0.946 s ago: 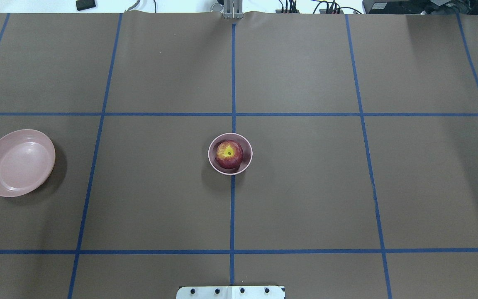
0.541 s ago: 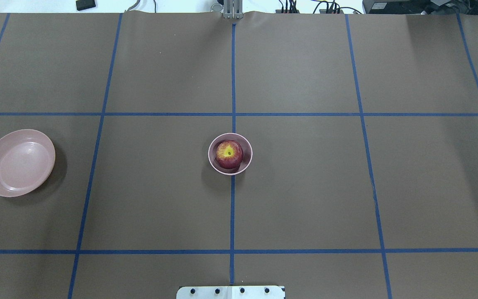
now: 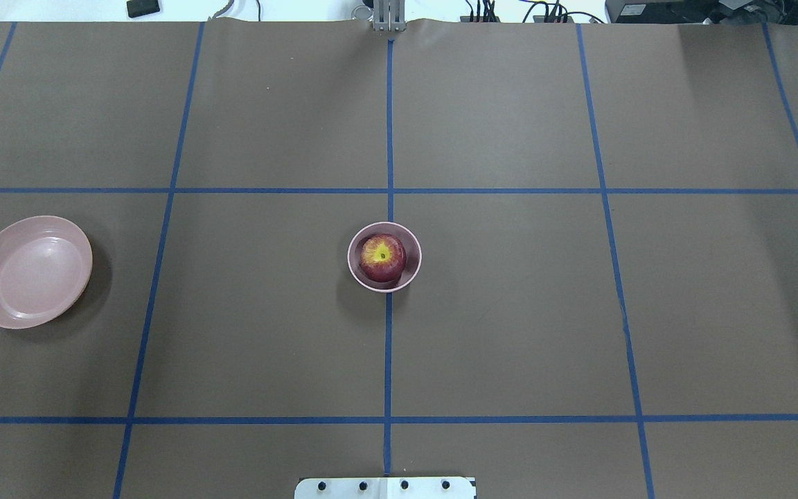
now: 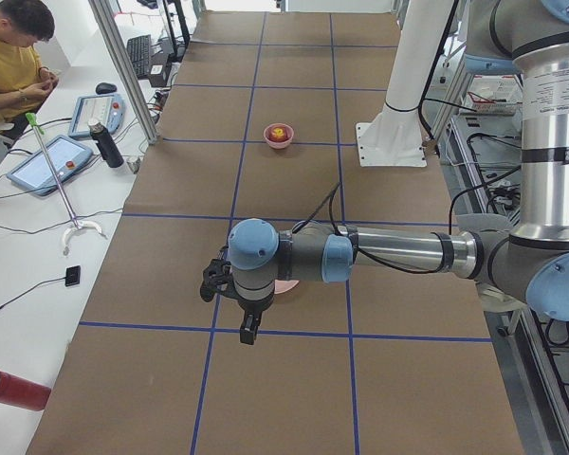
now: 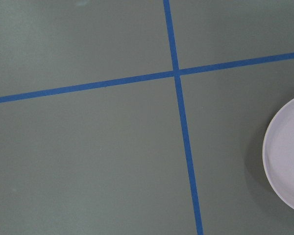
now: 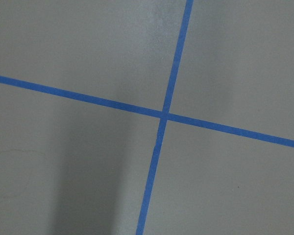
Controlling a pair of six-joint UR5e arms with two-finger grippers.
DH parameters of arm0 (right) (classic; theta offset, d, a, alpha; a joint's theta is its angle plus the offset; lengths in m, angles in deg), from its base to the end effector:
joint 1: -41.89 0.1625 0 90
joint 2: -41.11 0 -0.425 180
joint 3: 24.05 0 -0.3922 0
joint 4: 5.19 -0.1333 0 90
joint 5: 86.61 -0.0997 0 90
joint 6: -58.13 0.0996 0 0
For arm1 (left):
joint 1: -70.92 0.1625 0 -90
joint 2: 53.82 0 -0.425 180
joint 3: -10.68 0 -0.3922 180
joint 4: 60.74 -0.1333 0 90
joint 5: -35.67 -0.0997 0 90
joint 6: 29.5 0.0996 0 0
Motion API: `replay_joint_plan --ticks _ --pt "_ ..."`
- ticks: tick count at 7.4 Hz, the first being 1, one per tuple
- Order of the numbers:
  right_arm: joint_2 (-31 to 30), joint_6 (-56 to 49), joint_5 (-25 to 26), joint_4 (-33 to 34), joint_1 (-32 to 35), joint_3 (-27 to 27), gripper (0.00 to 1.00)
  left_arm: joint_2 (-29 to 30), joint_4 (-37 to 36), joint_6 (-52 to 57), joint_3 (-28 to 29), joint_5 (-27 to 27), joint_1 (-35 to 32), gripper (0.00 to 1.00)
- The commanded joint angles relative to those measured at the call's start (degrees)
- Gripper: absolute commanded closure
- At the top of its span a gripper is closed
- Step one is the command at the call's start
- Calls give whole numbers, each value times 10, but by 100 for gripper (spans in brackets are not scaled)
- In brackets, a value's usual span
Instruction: Move apple from plate to bowl
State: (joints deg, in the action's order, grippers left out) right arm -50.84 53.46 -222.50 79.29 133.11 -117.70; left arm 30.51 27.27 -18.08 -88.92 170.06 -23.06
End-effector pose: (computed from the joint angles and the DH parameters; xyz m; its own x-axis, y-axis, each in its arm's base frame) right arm 0.0721 -0.4838 0.6319 0.6972 -0.1559 0.6997 0.0358 0.9824 0.1833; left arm -0.0948 -0.4458 0.6263 0.7141 0.1719 -0.6786 -0.0735 0.9824 0.1716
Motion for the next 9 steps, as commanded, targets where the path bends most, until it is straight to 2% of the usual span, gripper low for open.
replay_joint_plan --ticks 1,9 --pt "2 -1 3 56 15 -39 0 0 2 1 0 1 0 2" --pt "-5 -3 5 52 16 -36 0 -1 2 1 4 0 0 2"
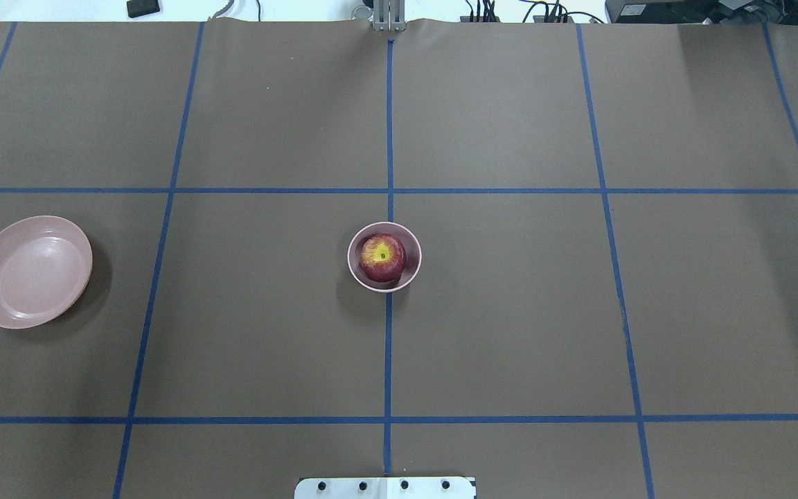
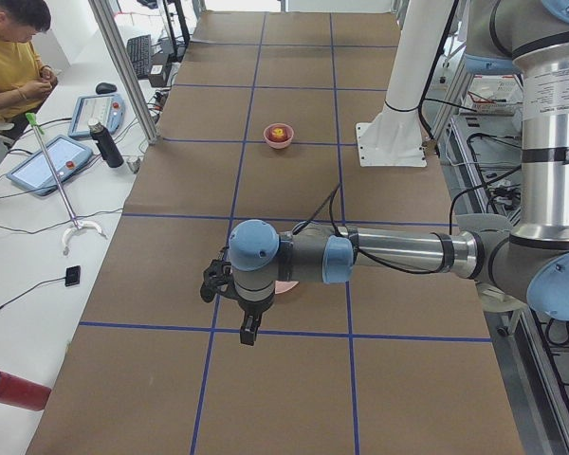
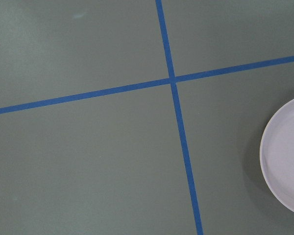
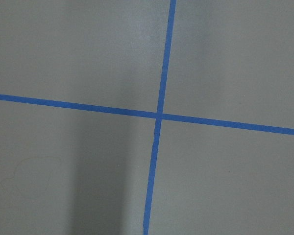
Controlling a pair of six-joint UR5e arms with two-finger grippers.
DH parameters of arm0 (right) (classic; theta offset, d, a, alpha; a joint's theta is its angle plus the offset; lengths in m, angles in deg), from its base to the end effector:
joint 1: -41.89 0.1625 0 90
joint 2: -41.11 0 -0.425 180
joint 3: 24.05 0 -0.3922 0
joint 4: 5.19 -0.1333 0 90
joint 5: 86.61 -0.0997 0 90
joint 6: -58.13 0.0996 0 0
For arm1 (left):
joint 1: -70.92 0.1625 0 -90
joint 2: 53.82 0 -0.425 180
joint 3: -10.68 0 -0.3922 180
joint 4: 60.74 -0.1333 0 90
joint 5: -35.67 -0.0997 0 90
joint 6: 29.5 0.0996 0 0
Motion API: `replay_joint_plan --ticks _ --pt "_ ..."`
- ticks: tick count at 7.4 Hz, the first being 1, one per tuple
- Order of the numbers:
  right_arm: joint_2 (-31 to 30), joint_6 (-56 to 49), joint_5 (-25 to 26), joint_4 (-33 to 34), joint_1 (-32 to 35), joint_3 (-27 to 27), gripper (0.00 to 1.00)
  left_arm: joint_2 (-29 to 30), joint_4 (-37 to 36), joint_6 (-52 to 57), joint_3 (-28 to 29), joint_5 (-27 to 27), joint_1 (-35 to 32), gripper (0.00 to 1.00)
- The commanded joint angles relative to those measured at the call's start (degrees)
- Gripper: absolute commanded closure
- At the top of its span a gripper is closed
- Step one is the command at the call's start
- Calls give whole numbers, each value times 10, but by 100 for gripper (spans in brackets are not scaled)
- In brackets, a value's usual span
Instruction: Move apple from plate to bowl
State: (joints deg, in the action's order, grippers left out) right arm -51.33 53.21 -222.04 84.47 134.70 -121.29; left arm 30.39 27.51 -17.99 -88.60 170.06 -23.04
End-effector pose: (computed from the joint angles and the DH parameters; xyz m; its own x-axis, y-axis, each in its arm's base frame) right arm 0.0857 -0.4747 0.6150 0.7057 -0.1146 0.6992 0.0117 0.9886 0.1501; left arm -0.0946 -0.4449 0.6296 0.7138 0.1714 -0.6791 -0.0749 0.9827 0.1693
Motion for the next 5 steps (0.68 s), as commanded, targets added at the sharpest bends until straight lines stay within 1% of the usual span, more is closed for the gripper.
replay_joint_plan --ticks 1,5 --pt "0 0 0 0 0 0 0 0 0 0 0 1 0 2" --pt "0 1 -5 0 0 0 0 0 0 0 0 1 0 2"
